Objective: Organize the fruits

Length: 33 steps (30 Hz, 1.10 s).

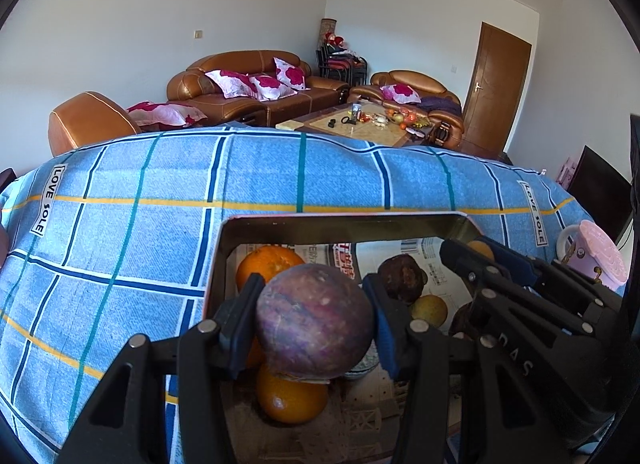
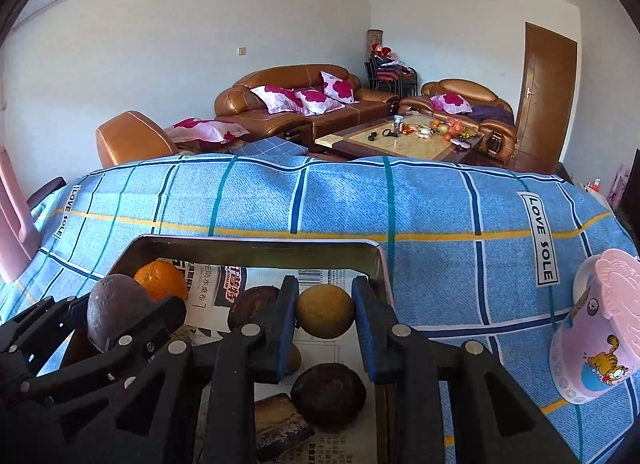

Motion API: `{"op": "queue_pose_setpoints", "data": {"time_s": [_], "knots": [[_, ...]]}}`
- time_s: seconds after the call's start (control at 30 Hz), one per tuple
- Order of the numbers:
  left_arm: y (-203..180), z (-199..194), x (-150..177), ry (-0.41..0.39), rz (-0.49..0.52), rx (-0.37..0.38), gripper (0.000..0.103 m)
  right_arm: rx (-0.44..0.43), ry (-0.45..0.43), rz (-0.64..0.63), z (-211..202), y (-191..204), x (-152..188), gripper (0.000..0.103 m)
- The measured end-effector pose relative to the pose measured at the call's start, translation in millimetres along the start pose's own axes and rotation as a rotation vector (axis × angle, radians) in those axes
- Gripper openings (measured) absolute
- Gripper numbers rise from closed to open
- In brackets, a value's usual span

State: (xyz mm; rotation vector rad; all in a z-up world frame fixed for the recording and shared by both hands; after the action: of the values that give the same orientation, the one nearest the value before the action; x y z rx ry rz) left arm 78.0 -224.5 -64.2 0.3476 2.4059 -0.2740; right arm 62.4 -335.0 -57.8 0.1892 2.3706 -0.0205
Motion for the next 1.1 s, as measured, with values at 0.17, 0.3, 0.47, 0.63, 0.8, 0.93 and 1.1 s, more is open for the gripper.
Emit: {"op": "queue_pose_setpoints", "data": {"time_s": [0.17, 0.3, 0.47, 0.63, 0.8, 0.93, 1.1], "knots": [[0.8, -0.2, -0.1, -0.001, -0.002, 0.004, 0.052, -0.082, -0.007, 0.038, -1.8, -0.7, 0.2, 0.030], [1.2, -0.1, 0.5, -0.002, -0.003, 0.006, 0.052, -0.137, -0.017, 0.065, -2.9, 0.3, 0.1, 0.030], [2.3, -0.5, 1.0, 0.000, 0.000, 0.003, 0.052, -0.182, -0.022, 0.094, -3.4, -1.1, 0.9, 0.030], [-1.2, -2.7, 0.4, -0.015, 0.024, -0.026, 0.075, -0.183, -0.109, 0.112, -21.6, -2.2, -1.2, 0.063], [1.0, -18.9, -4.1, -0.106, 0.016, -0.055, 0.101, -0.034, -0.241, 0.122, -47.6, -15.5, -5.5, 0.071], [2.3, -34.5, -6.6, -0.193, 0.028, -0.090, 0.103, 0.037, -0.296, 0.141, -57.6, -24.3, -9.5, 0.071], [8.9, -52.5, -8.5, -0.295, 0.040, -0.172, 0.103, 0.077, -0.349, 0.144, -66.8, -30.8, -8.1, 0.073]]}}
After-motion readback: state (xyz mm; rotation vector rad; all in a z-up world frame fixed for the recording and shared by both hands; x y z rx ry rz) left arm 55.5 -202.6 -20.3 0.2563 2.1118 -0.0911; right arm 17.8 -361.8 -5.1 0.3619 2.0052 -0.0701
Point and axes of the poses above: each gripper's, at about its wrist camera, not at the fingertips, and z roughly the way its jaws point, y to its left, x to its underside, the point moved 8 cm from there along z, roughly the way its jaws point, and after that the axes turned 9 degrees about y, right-handed, at the moved point
